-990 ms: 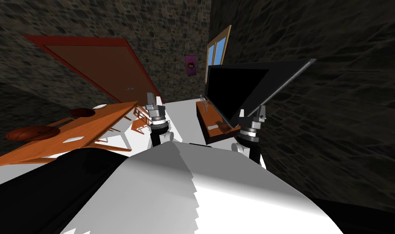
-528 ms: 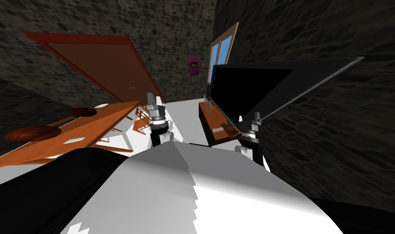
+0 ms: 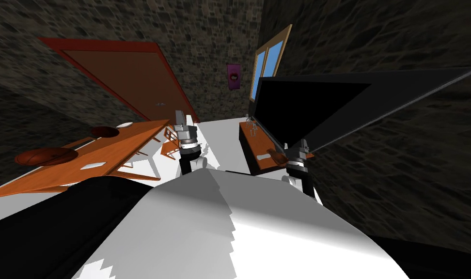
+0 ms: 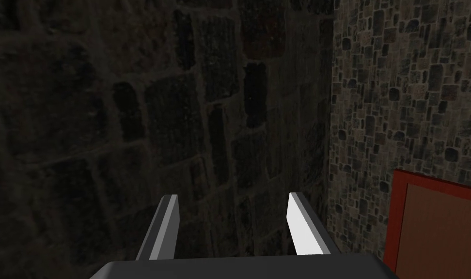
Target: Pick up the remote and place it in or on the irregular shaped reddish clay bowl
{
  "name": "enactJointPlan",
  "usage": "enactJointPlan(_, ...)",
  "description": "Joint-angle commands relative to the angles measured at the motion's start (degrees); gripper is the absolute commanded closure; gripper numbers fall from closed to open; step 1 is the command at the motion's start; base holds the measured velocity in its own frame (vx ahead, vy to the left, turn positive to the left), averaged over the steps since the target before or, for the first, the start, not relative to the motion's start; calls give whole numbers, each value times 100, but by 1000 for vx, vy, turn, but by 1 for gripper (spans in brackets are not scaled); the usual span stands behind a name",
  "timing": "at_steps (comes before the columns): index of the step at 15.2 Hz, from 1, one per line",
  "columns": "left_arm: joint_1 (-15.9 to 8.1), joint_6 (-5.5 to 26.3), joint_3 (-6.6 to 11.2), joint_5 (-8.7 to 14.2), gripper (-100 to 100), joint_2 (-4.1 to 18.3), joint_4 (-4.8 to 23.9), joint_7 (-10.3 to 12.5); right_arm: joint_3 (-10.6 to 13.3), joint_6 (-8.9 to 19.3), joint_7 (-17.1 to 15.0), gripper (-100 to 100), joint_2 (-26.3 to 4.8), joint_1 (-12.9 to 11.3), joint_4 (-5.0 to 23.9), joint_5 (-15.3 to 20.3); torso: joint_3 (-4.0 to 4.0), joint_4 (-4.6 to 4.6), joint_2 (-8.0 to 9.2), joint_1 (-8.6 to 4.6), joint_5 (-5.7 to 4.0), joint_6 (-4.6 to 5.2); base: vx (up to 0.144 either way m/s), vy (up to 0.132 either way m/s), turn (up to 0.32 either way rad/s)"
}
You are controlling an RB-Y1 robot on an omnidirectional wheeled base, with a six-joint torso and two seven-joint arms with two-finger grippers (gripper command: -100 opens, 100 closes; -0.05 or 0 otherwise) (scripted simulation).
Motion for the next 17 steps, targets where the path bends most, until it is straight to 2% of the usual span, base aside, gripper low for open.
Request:
enactJointPlan(1, 0, 0, 0, 0, 0, 0, 0, 0, -95, 135, -160, -100, -65, -23, 205, -130, 0, 0, 0, 0, 0, 0, 232, 141, 239)
enactJointPlan(2, 1, 0, 0, 0, 0, 0, 0, 0, -217, 315, -366, -100, -142, 0, 345, -320, -18, -6, -33, 14, 3, 0, 274, 150, 131)
enactJointPlan(4, 2, -1, 0, 0, 0, 0, -1, 0, -217, 315, -379, -100, -142, 0, 481, -320, -37, -15, -61, 24, 5, 2, 177, 127, 21)
enactJointPlan(5, 2, -1, 0, 0, 0, 0, -1, 0, -341, 504, -603, -100, -220, 26, 667, -515, -28, -13, -44, 21, 6, 3, 109, 142, 43)
enactJointPlan(7, 1, -1, 0, 0, 0, -1, -1, 0, -341, 504, -605, -100, -220, 26, 764, -515, -14, -7, -19, 25, 6, 3, 74, 120, 36)
enactJointPlan(8, 1, 0, 0, 0, 0, 0, -1, 0, -467, 702, -837, -100, -297, 55, 953, -715, -6, -4, -6, 18, 5, 4, 94, 112, 49)
enactJointPlan(9, 1, 0, 0, 0, 0, 0, -1, 0, -467, 702, -837, -100, -297, 55, 1055, -715, -6, -3, -7, 16, 5, 3, 128, 116, 55)
enactJointPlan(10, 1, 0, 0, 0, 0, 0, -1, 0, -593, 908, -1053, -100, -373, 87, 1196, -918, -9, -5, -13, 15, 4, 4, 172, 134, 64)
enactJointPlan(11, 1, 0, 0, 0, 0, 0, -1, 0, -593, 908, -1073, -100, -373, 87, 1329, -918, -16, -7, -27, 21, 4, 3, 174, 160, 53)
enactJointPlan(12, 1, 0, 0, 0, 0, -1, -1, 0, -720, 1061, -1241, -100, -448, 121, 1482, -1112, -20, -9, -32, 30, 6, 4, 179, 193, 52)
enactJointPlan(13, 2, -1, 0, 0, 0, -1, -1, 0, -720, 1120, -1313, -100, -448, 121, 1655, -1125, -23, -10, -38, 40, 9, 3, 168, 161, 42)
enactJointPlan(14, 2, -1, 0, 0, 0, -1, -1, 0, -720, 1122, -1313, -100, -448, 121, 1655, -1125, -23, -10, -37, 37, 10, 4, 113, 88, 8)
enactJointPlan(15, 1, -1, 0, 0, 0, 0, -1, 0, -846, 1344, -1557, -100, -524, 156, 1867, -1333, -18, -8, -26, 20, 7, 4, 124, 77, 42)
enactJointPlan(17, 1, 0, 1, 0, 0, 0, -1, 0, -846, 1344, -1557, -100, -524, 156, 1963, -1333, -15, -7, -23, 5, 2, 3, 118, 62, 25)
